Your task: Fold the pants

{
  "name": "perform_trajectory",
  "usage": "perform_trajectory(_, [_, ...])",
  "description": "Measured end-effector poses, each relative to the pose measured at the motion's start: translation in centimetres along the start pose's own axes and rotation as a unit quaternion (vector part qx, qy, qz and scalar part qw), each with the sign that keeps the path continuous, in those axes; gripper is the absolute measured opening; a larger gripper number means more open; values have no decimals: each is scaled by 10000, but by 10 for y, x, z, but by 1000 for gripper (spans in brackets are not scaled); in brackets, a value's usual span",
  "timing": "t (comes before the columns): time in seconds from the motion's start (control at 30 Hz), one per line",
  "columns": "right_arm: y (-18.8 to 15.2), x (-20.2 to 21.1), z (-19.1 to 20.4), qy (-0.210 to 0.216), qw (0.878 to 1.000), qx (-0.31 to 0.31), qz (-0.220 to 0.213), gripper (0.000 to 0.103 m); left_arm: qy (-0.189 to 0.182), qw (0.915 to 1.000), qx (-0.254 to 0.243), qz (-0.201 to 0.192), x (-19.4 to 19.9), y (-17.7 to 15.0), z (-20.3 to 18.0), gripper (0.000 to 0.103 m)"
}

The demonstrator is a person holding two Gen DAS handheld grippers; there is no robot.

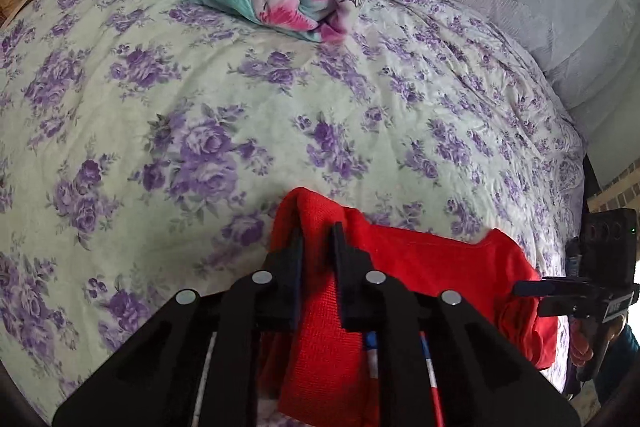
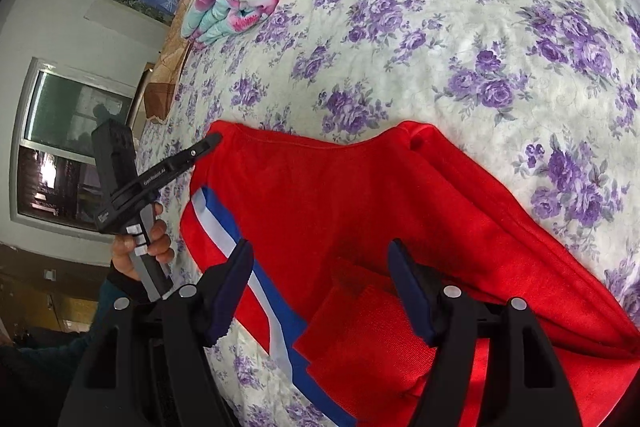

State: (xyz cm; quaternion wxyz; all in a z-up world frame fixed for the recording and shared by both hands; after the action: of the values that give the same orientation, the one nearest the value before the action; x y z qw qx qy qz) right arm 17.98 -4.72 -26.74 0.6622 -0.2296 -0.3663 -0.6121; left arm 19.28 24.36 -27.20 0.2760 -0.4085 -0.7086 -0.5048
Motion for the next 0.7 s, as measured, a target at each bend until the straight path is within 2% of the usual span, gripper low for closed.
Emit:
perform_trajectory(0.03, [-3,-2,8,-92,9998,160,-5,79,-44,9999,-116,34,4,1,-1,14])
perform_trajectory(0.07, [-6,-3,17,-113,9994,323,-24,82,-25,9997,-242,57,9,2,-2,17])
perform_trajectory(0.13, [-10,-9,39,-57,9978,657,-74,82,142,9989,-445,51,21,5,1,17])
perform_trajectory(0.2, [-13,-19,63,265,9964,809,-20,82,254,9987,-445,46,31,7,8,18])
perform_trajectory(0.27, [-13,-36,88,1080,9926,515,213,82,353,9987,-363,-16,42,5,18,16])
perform_trajectory(0.37, [-12,-73,123,2290,9706,-65,740,81,388,9992,-85,-56,53,-3,33,16])
perform_trajectory(0.4, [-10,-88,129,2540,9625,-280,910,81,370,9993,10,-84,57,-8,36,16])
perform_trajectory(0.43, [-6,-102,131,2565,9602,-449,1008,81,358,9993,76,-98,62,-14,38,16])
perform_trajectory(0.53, [23,-136,108,2039,9711,-926,821,76,300,9992,229,-127,77,-36,40,17])
perform_trajectory(0.57, [31,-140,98,1959,9703,-1199,756,71,199,9993,276,-127,81,-45,37,17])
perform_trajectory(0.6, [36,-139,92,2035,9655,-1469,697,71,110,9994,300,-121,85,-55,33,17])
perform_trajectory(0.63, [39,-133,91,2128,9625,-1561,629,73,13,9995,295,-111,89,-65,28,17])
perform_trajectory(0.7, [40,-117,99,2091,9688,-1240,475,74,-381,9985,367,-103,93,-82,12,18])
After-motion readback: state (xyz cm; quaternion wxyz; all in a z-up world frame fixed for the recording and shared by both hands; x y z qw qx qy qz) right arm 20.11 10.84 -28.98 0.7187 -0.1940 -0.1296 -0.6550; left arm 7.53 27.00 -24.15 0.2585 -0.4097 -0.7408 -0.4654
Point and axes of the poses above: each gripper's, at about its wrist camera, not at the fingertips, and x roughly against the way its jaws point, z to its left, y to its top, the point moved 5 cm from there along -x, roughly the way its jaws point, and after that the axes turned 5 degrees about -x, right-handed, at the moved point
